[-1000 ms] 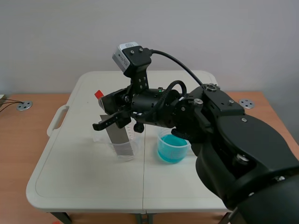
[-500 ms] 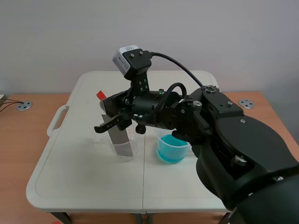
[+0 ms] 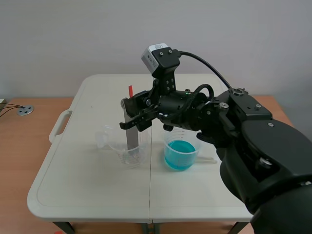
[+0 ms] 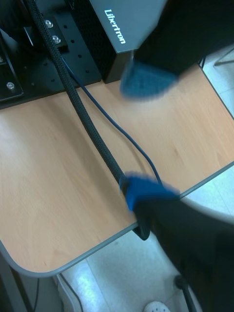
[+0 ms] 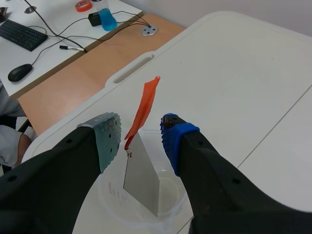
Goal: Hold the metal plate by the orange handle, dip it into the blue solution, take it out and point at it, then put the plate back in the beaker on the left.
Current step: 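Return to the home posture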
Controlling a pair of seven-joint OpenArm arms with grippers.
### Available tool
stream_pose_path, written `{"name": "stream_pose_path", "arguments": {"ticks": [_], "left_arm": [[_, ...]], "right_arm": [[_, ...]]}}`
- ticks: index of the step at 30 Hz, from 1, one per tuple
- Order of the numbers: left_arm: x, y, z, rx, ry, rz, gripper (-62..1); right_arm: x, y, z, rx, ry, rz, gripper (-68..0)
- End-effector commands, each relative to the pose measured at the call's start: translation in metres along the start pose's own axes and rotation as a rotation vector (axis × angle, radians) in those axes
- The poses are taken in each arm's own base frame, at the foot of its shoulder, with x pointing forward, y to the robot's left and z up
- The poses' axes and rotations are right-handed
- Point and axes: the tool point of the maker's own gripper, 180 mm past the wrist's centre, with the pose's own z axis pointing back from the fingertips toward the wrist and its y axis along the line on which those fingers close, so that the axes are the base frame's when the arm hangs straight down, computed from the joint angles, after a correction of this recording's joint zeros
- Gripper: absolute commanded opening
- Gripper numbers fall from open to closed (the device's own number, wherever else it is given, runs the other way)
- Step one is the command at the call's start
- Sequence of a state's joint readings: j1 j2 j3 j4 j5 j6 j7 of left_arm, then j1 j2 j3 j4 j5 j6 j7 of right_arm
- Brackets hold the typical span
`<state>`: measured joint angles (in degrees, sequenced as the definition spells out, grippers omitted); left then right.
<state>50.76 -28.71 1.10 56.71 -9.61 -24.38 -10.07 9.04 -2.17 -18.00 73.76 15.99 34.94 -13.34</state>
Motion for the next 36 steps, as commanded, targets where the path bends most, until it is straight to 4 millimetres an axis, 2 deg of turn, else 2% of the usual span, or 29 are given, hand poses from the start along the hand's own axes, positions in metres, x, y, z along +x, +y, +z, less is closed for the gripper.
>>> {"name": "stream_pose_path", "arguments": {"ticks": [1, 9, 12, 22, 29, 36], "left_arm": [[0.000, -0.002, 0.001, -0.005, -0.008, 0.010, 0.6], [0.000, -0.002, 0.001, -0.004, -0.009, 0.009, 1.4], [0.001, -0.002, 0.001, -0.004, -0.009, 0.009, 1.4], [0.001, -0.003, 0.001, -0.005, -0.013, 0.011, 1.4], [0.001, -0.003, 0.001, -0.005, -0.014, 0.012, 1.4], [0.001, 0.000, 0.001, 0.009, -0.013, 0.009, 1.4]], "right_arm": [[0.018, -0.005, -0.001, -0.004, -0.045, 0.017, -46.5], [0.019, -0.015, 0.003, -0.030, -0.052, 0.008, -34.6], [0.020, -0.018, 0.004, -0.041, -0.054, 0.009, -25.7], [0.034, -0.048, 0.009, -0.158, -0.072, 0.033, -2.5], [0.061, -0.061, 0.022, -0.212, -0.119, 0.102, -1.2], [0.093, -0.054, 0.049, -0.217, -0.176, 0.204, -1.2]]}}
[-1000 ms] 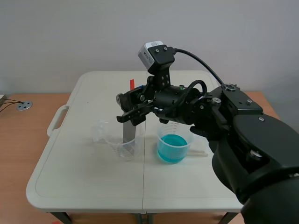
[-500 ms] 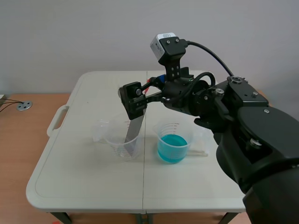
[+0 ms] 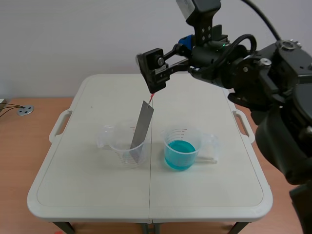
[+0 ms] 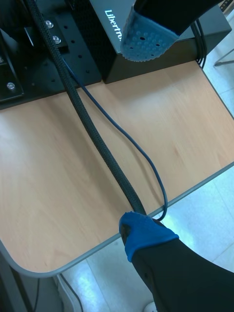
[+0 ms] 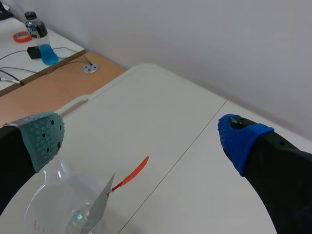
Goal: Hold the metal plate by the orange handle, dip it into the blue solution, take it out and point at it, then put the plate back in the beaker on the left.
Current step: 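Return to the home posture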
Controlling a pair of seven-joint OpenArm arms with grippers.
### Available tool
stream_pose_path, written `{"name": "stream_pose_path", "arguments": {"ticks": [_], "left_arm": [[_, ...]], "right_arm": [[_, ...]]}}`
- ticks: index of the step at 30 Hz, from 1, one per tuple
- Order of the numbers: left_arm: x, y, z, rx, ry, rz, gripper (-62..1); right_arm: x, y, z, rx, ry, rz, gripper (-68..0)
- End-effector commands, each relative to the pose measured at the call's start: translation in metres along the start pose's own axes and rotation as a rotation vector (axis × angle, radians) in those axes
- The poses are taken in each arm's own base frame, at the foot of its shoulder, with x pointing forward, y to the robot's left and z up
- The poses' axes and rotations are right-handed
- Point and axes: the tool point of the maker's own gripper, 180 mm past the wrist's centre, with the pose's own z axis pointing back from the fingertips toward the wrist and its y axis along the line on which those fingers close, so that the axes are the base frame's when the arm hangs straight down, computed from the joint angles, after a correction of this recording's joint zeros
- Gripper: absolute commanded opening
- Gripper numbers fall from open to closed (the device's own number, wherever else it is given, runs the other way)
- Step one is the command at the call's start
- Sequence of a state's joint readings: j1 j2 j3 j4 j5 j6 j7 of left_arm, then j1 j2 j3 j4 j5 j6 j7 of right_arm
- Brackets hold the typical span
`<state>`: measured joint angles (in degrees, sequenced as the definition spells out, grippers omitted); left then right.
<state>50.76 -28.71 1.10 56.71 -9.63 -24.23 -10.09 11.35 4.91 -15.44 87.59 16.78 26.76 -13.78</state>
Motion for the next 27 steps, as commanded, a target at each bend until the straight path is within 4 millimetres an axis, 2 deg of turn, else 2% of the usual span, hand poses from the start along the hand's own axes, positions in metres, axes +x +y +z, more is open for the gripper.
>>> {"name": "stream_pose_path", "arguments": {"ticks": [1, 5, 7, 10, 12, 14, 17, 21, 27], "left_arm": [[0.001, 0.003, 0.002, 0.019, -0.010, 0.009, 1.4], [0.005, 0.029, 0.005, 0.142, -0.031, 0.050, 1.4], [0.014, 0.043, 0.010, 0.189, -0.068, 0.040, 1.4], [0.045, 0.067, 0.018, 0.243, -0.173, 0.010, 1.4], [0.073, 0.087, 0.028, 0.299, -0.273, 0.006, 1.4], [0.104, 0.110, 0.044, 0.376, -0.389, 0.011, 1.4], [0.152, 0.132, 0.074, 0.461, -0.574, -0.016, 1.4], [0.211, 0.135, 0.113, 0.500, -0.794, -0.097, 1.4], [0.281, 0.101, 0.151, 0.459, -1.024, -0.216, 1.4]], "right_arm": [[0.012, 0.000, 0.009, -0.001, -0.035, 0.024, -1.2], [0.021, 0.009, 0.028, 0.013, -0.060, 0.046, -1.2], [0.023, 0.013, 0.039, 0.018, -0.063, 0.056, -1.2], [0.022, 0.015, 0.055, 0.006, -0.060, 0.069, -1.2], [0.022, 0.014, 0.066, -0.006, -0.060, 0.053, -1.2], [0.021, 0.012, 0.076, -0.022, -0.062, 0.044, -1.2], [0.020, 0.009, 0.092, -0.046, -0.062, 0.047, -1.2], [0.012, 0.007, 0.111, -0.070, -0.035, 0.055, -1.2], [-0.005, 0.005, 0.137, -0.119, 0.008, 0.030, -1.2]]}}
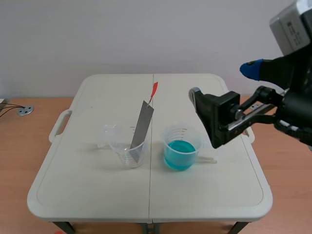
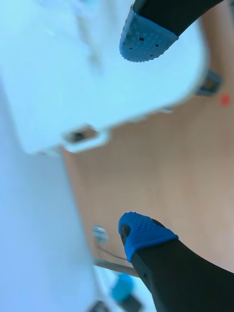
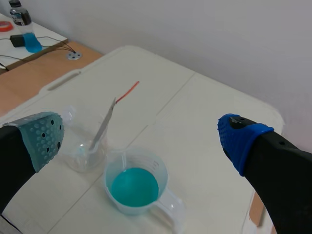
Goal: Hold the metal plate by the orange handle, dip it into the blue solution, take it out and point at it, then put the plate back in the beaker on the left.
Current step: 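Return to the home posture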
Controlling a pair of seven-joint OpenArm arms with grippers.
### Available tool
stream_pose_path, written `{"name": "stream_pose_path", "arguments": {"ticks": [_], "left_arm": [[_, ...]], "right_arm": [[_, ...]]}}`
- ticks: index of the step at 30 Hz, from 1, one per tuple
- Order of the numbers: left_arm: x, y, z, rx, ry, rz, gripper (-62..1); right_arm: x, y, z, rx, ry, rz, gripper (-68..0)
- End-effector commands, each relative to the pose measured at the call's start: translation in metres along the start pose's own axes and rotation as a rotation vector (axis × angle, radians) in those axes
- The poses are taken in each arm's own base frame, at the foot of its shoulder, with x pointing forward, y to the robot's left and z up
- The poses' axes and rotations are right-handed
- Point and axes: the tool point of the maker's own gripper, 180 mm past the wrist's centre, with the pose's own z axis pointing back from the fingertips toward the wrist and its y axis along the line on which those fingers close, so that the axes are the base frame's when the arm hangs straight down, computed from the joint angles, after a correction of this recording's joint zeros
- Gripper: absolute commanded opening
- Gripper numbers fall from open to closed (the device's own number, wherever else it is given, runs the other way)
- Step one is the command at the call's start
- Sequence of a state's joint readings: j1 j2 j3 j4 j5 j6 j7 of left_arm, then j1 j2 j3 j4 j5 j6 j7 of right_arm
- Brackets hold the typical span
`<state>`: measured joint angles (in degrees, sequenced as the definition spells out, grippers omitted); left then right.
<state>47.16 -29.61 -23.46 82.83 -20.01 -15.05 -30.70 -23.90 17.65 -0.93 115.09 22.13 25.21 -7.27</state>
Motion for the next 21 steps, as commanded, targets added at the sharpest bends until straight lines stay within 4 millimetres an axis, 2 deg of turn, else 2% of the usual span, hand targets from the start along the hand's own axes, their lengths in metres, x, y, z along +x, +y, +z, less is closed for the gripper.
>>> {"name": "stream_pose_path", "arguments": {"ticks": [1, 5, 9, 14, 19, 21], "left_arm": [[0.016, -0.006, -0.002, -0.003, -0.054, 0.011, 1.4], [0.050, -0.026, -0.009, -0.027, -0.153, 0.017, 1.4], [0.072, -0.047, -0.010, -0.070, -0.210, 0.014, 1.4], [0.073, -0.074, -0.012, -0.159, -0.198, 0.018, 1.4], [0.060, -0.097, -0.023, -0.225, -0.133, 0.003, 1.4], [0.061, -0.102, -0.026, -0.237, -0.140, 0.010, 1.4]], "right_arm": [[0.009, 0.000, 0.005, -0.005, -0.035, -0.002, -1.2], [-0.005, 0.005, 0.019, -0.016, -0.001, -0.034, -1.2], [-0.018, 0.010, 0.031, -0.033, 0.033, -0.070, -1.2], [-0.026, 0.016, 0.045, -0.044, 0.034, -0.108, -1.2], [-0.036, 0.021, 0.057, -0.058, 0.059, -0.134, -1.2], [-0.040, 0.024, 0.061, -0.056, 0.073, -0.146, -1.2]]}}
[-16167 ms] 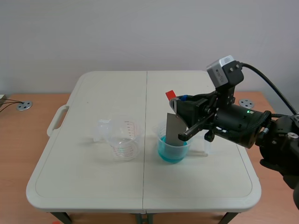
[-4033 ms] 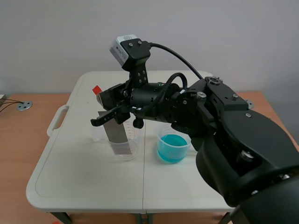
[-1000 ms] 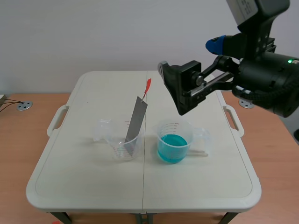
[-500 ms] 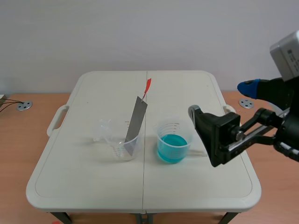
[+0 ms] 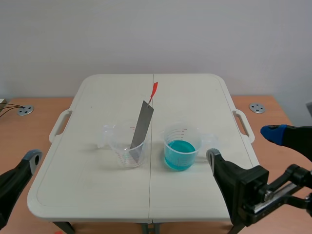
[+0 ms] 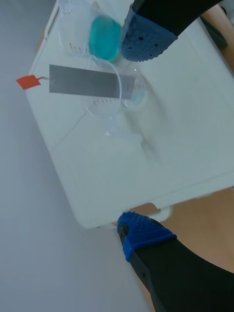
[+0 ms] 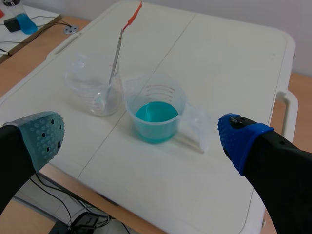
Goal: Hold the metal plate by the orange handle, dip it into the blue solution, take it out and point at it, then put the plate back in the beaker on the left.
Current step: 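Return to the home posture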
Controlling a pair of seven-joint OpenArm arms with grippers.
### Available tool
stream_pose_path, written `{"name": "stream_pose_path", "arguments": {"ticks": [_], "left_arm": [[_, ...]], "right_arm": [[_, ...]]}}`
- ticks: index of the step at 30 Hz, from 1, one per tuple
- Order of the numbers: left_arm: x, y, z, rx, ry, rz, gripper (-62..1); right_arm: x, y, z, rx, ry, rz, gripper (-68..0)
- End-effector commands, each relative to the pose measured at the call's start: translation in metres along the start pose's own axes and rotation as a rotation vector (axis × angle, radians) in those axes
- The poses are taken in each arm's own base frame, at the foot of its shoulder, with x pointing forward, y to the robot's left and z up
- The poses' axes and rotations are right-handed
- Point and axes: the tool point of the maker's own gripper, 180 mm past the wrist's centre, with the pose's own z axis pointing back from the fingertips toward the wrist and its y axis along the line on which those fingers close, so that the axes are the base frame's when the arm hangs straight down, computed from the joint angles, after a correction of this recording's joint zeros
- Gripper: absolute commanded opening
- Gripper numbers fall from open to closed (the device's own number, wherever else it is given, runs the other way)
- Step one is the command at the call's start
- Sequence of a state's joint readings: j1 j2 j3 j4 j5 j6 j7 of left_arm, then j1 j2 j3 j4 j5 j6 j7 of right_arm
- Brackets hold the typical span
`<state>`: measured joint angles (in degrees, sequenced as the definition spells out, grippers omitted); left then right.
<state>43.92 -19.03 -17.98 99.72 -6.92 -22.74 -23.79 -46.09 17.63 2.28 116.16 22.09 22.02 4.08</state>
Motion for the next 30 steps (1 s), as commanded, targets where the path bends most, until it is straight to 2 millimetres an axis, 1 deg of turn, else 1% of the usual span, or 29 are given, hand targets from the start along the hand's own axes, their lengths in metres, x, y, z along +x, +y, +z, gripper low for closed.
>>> {"name": "stream_pose_path", "arguments": {"ticks": [1, 6, 11, 14, 30], "left_arm": [[0.008, 0.001, -0.002, 0.012, -0.041, 0.014, 1.4], [0.010, 0.000, -0.005, 0.010, -0.056, 0.023, 1.4], [0.007, 0.000, -0.005, 0.009, -0.037, 0.023, 1.4], [0.003, 0.000, -0.005, 0.009, -0.018, 0.023, 1.4], [0.001, 0.000, -0.005, 0.009, -0.006, 0.023, 1.4]], "right_arm": [[0.012, 0.002, 0.002, 0.004, -0.039, 0.006, -1.2], [0.007, 0.006, 0.010, 0.002, -0.035, -0.018, -1.2], [0.002, 0.007, 0.015, -0.004, -0.020, -0.026, -1.2], [0.000, 0.006, 0.015, -0.015, -0.008, -0.025, -1.2], [-0.002, 0.006, 0.014, -0.014, 0.004, -0.022, -1.2]]}}
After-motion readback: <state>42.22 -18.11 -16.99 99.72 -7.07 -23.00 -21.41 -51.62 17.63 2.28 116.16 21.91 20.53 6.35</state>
